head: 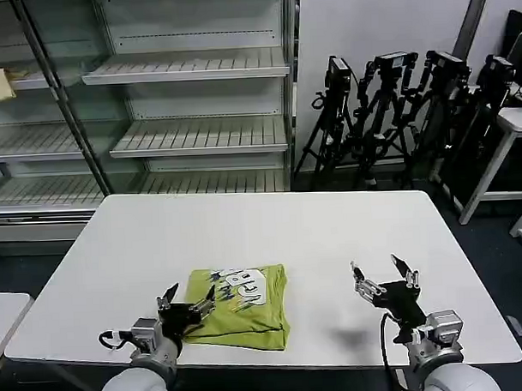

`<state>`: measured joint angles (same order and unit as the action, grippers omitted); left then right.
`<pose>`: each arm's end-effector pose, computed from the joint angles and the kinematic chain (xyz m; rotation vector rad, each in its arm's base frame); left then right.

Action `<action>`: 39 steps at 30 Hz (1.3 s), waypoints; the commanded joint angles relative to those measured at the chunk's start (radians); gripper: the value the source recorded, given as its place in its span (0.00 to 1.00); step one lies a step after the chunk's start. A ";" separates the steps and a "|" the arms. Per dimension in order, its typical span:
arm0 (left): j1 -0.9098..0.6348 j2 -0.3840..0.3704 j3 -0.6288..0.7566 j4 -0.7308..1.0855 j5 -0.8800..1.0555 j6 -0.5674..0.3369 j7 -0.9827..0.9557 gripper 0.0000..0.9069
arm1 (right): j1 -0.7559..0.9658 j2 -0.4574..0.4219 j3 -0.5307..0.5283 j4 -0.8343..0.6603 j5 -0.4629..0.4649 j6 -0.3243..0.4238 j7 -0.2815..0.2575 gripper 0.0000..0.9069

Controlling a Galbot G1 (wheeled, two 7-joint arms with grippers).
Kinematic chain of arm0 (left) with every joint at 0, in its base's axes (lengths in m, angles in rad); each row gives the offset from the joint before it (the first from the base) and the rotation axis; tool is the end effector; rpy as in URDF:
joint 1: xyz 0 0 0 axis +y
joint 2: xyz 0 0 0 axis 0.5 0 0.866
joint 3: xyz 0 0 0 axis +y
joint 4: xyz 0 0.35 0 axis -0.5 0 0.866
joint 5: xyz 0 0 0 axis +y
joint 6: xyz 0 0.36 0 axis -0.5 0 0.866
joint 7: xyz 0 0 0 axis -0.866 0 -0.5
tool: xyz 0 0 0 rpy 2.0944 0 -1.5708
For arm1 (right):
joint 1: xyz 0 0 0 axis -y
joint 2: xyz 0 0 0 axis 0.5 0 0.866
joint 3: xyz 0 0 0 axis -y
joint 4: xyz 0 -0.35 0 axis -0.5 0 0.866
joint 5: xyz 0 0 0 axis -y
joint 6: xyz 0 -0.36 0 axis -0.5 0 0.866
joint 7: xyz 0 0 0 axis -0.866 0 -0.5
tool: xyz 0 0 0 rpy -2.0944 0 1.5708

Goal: Fold and organize the clothes.

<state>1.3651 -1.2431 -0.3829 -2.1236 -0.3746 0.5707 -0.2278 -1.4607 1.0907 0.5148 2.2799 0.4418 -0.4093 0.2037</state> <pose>0.2362 0.0111 -0.2527 -0.1404 -2.7281 -0.0045 0.2085 -0.0513 -0.2047 0.1706 -2.9564 0.0754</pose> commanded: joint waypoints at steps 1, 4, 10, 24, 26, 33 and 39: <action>0.008 0.011 -0.029 0.071 -0.058 0.008 -0.027 1.00 | -0.003 0.002 0.000 0.000 -0.001 0.001 0.000 1.00; 0.001 0.004 -0.020 0.080 -0.068 0.008 -0.026 1.00 | -0.008 0.004 0.000 0.000 -0.002 0.002 -0.001 1.00; 0.006 0.003 -0.014 0.094 -0.072 0.008 -0.026 0.01 | -0.008 -0.002 0.002 -0.002 -0.002 0.004 -0.002 1.00; 0.001 -0.013 -0.004 0.096 -0.062 0.008 -0.024 0.01 | -0.009 -0.006 -0.010 0.005 -0.004 0.004 -0.002 1.00; -0.002 -0.018 -0.002 0.094 -0.047 0.008 -0.014 0.01 | -0.009 -0.005 -0.009 0.006 -0.004 0.004 -0.002 1.00; 0.006 0.007 -0.047 0.070 0.061 0.006 0.028 0.01 | -0.008 -0.004 -0.007 0.004 -0.004 0.009 -0.003 1.00; 0.044 0.123 -0.275 0.069 0.127 0.005 0.123 0.01 | 0.003 -0.003 -0.019 0.005 -0.004 0.015 -0.004 1.00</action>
<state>1.3831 -1.2293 -0.4377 -2.0526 -0.3483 0.5792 -0.1970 -1.4623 1.0876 0.5019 2.2857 0.4376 -0.3973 0.2002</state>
